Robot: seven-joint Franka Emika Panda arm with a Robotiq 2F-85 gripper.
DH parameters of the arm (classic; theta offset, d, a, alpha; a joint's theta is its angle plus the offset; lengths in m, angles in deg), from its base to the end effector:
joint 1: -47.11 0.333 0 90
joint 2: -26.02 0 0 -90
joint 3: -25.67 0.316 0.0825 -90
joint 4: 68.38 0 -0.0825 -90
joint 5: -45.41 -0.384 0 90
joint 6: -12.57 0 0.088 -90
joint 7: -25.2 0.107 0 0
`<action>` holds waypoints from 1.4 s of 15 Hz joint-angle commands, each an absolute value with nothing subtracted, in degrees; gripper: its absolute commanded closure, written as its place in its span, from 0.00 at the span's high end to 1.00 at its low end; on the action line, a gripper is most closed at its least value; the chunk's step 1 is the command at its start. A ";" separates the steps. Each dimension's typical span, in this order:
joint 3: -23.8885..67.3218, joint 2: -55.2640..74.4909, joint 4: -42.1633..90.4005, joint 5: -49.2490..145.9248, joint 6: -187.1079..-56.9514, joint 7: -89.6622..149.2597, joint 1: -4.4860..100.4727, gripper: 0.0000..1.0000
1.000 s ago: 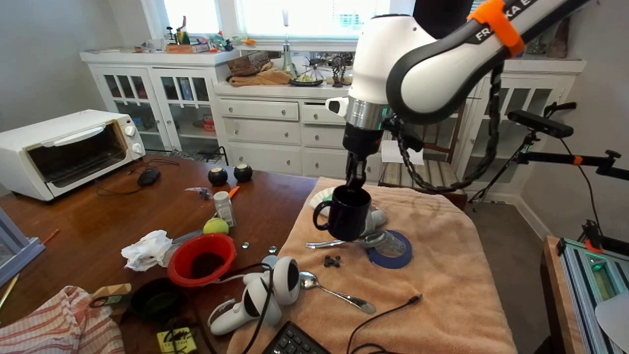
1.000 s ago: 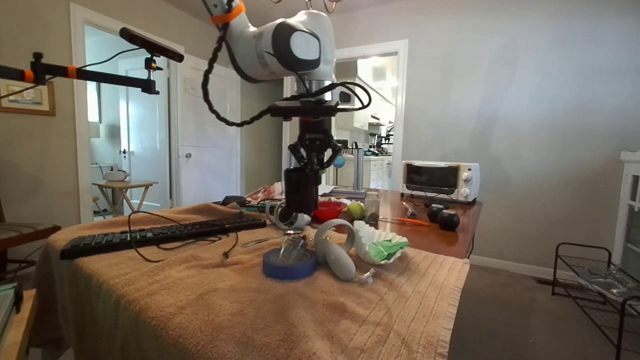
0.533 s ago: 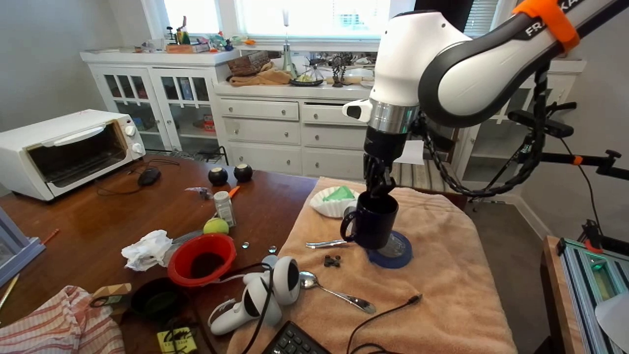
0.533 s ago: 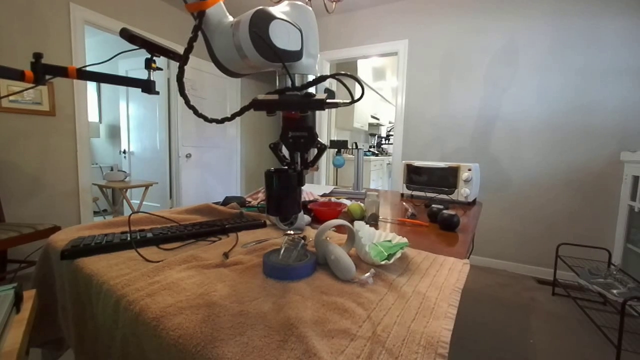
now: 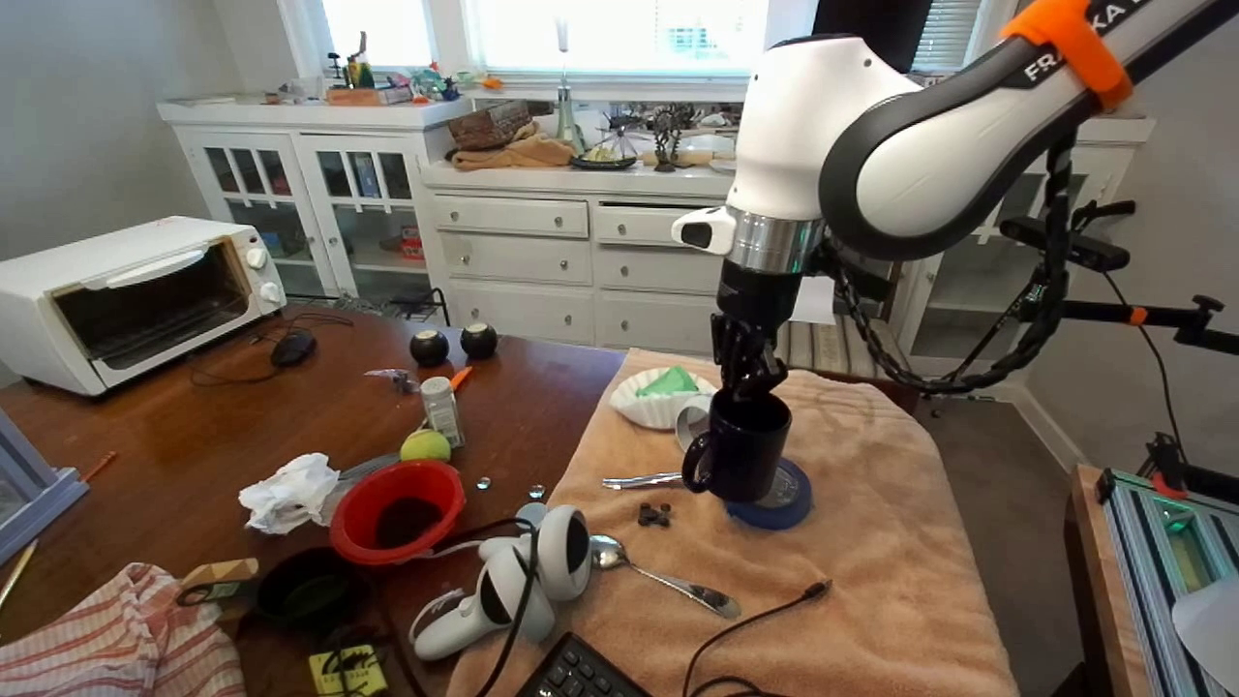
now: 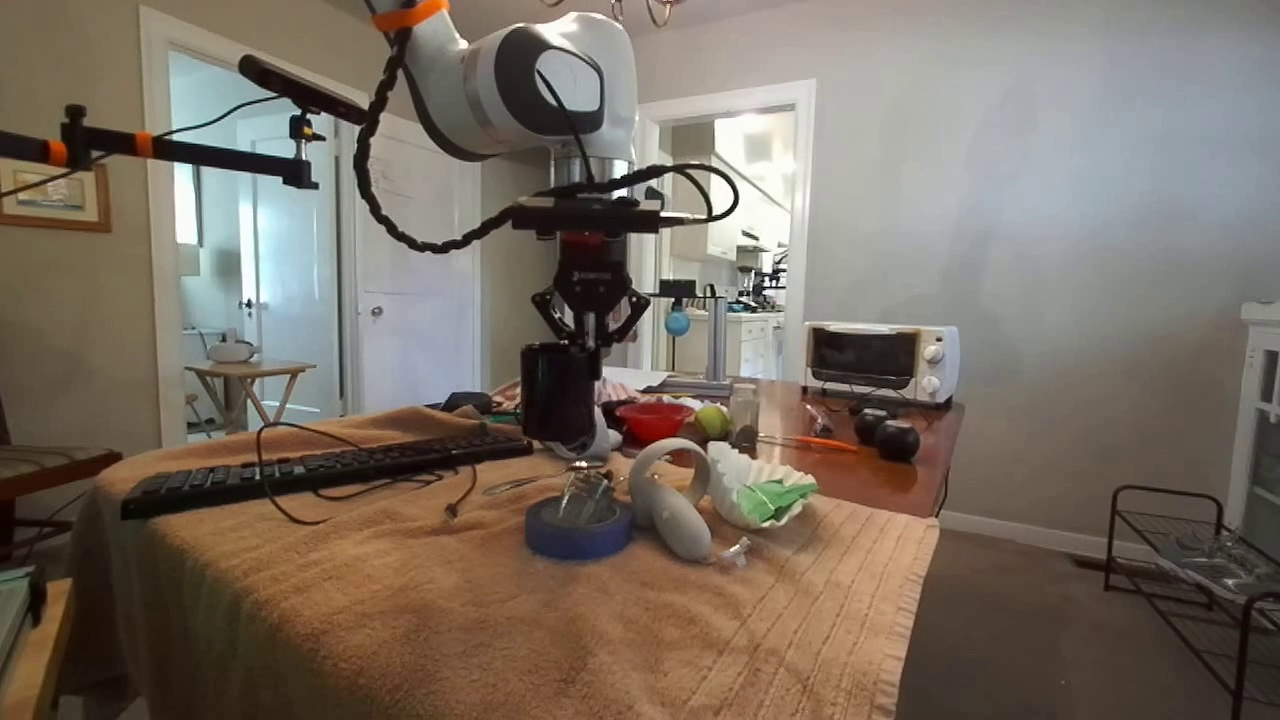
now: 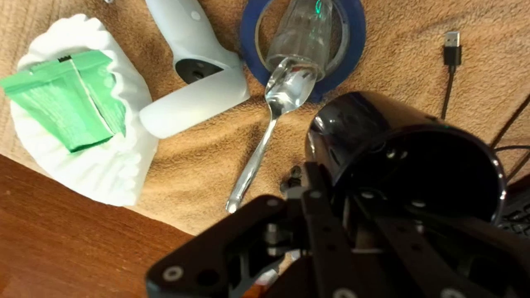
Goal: Take the black mug and put it on the orange towel
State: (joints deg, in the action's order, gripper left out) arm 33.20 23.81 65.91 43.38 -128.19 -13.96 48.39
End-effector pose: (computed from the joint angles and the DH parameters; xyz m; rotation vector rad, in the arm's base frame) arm 0.5084 0.0788 0.3238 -2.8777 -1.2342 -0.1245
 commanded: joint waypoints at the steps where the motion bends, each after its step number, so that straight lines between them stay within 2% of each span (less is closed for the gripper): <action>1: 32.92 24.64 66.49 39.79 -127.47 -24.85 49.42 0.02; 11: 33.32 23.37 71.50 33.74 -132.17 -45.43 50.18 0.02; 21: 36.23 21.74 78.37 19.96 -148.68 -57.78 50.86 0.02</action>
